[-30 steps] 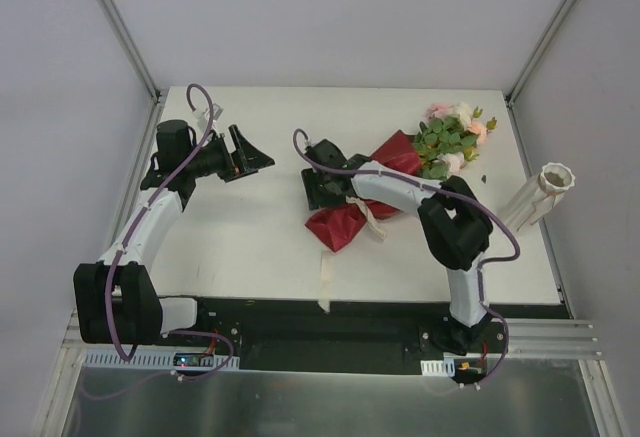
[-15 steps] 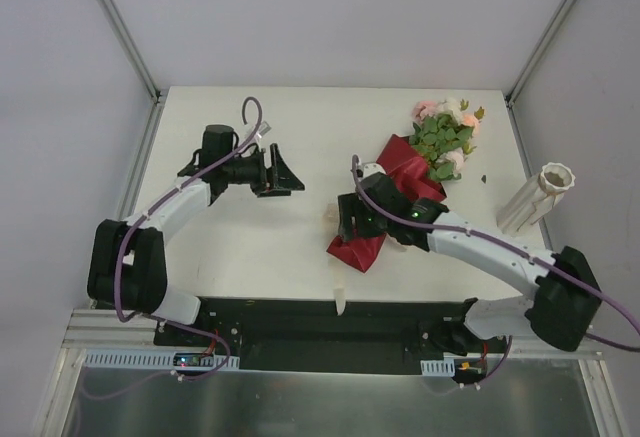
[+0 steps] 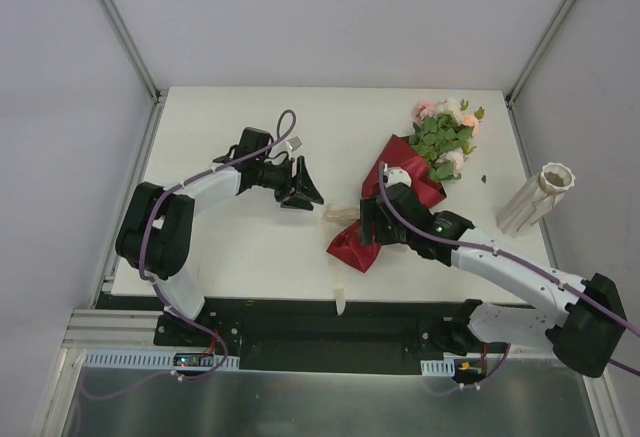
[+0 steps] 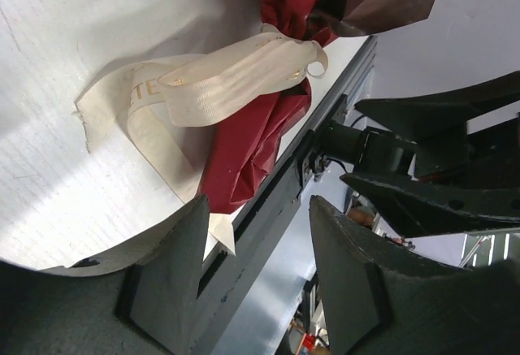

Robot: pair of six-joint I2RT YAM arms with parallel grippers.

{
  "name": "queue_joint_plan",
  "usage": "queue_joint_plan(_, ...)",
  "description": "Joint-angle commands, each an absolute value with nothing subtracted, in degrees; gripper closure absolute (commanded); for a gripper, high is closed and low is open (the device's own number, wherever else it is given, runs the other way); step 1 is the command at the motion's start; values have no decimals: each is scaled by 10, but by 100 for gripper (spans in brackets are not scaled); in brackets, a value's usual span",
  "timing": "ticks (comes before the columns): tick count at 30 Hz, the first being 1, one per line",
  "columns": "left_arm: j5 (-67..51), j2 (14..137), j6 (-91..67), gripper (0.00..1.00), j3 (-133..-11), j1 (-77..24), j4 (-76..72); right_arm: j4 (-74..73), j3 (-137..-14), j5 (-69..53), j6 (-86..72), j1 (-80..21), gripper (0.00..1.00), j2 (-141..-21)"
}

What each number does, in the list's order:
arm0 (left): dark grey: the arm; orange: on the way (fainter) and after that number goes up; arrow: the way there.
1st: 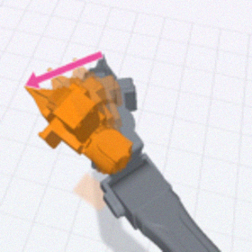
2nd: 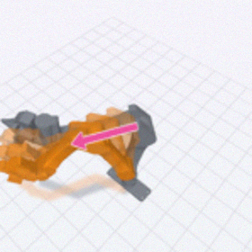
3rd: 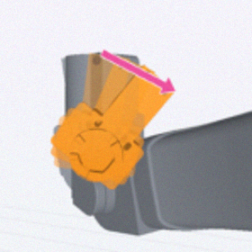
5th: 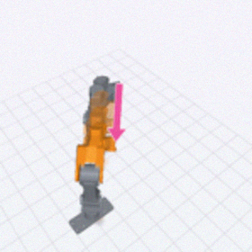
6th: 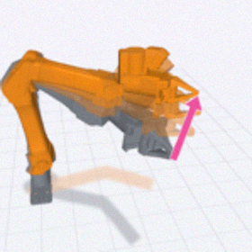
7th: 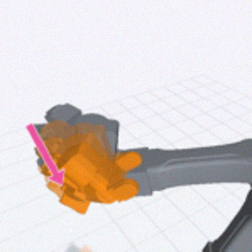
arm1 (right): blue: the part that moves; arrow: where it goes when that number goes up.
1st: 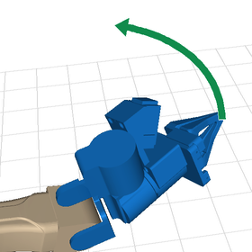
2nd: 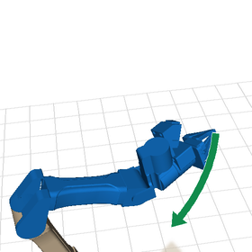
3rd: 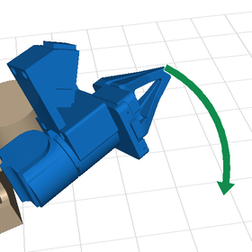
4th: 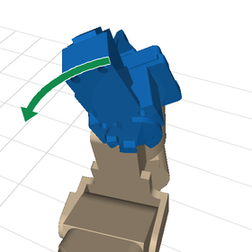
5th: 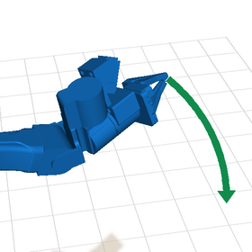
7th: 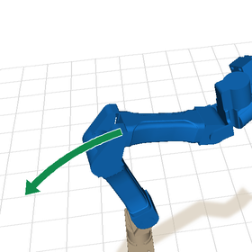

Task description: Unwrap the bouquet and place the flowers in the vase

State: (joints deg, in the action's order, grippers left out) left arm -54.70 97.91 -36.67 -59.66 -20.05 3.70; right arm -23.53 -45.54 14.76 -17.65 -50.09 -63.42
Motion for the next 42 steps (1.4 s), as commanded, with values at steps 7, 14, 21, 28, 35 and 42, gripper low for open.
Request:
queue_joint_plan(7, -472, 888, -332, 56, -562, -192, 37, -370, -756, 74, -46, -443, 31, -865)
queue_joint_plan(14, -404, 757, -340, 48, -502, -116, -17, -494, -969, 26, 13, -425, 34, -1049)
queue_joint_plan(21, -421, 746, -349, 48, -504, -104, -19, -619, -1146, -7, 68, -405, 42, -1229)
queue_joint_plan(28, -453, 755, -368, 47, -497, -104, -46, -626, -1158, -40, 83, -393, 48, -1280)
queue_joint_plan(35, -484, 777, -390, 46, -494, -104, -72, -621, -1112, -68, 89, -394, 47, -1275)
queue_joint_plan(42, -484, 778, -396, 46, -487, -104, -82, -606, -1086, -85, 96, -396, 46, -1280)
